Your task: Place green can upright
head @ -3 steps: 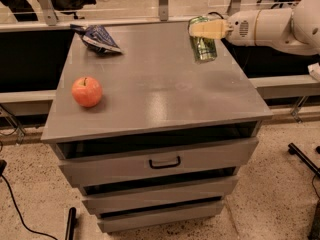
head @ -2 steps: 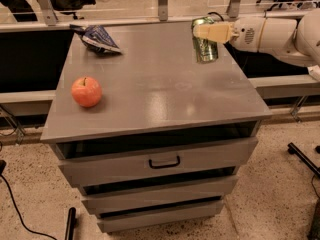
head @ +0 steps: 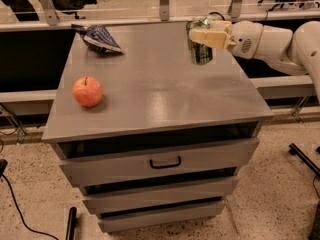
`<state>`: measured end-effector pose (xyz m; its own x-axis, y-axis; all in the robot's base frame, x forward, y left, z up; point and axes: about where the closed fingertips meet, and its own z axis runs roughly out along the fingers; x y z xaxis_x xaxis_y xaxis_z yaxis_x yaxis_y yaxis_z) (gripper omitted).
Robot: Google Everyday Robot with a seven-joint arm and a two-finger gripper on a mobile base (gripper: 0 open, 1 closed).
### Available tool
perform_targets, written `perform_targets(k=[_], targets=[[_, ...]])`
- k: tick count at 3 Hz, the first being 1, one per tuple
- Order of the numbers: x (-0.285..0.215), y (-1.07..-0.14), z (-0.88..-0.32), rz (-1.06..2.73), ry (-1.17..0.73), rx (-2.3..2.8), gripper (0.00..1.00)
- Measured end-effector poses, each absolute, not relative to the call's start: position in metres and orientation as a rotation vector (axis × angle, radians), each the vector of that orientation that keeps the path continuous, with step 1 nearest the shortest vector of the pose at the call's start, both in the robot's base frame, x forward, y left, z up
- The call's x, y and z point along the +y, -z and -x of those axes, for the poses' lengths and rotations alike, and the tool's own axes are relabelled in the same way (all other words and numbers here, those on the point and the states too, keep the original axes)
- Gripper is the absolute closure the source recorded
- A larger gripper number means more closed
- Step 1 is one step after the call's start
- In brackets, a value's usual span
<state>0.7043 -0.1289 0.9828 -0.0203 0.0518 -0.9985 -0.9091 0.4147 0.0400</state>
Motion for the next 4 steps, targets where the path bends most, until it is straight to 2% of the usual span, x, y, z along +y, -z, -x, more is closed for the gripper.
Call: perform_targets(k=[2, 4], targets=[[-0.132, -0.978, -0.701, 0.865, -0.935, 1.285, 1.00], [-0.146, -0.968, -0.674, 0.949, -0.926, 1.138, 1.00]])
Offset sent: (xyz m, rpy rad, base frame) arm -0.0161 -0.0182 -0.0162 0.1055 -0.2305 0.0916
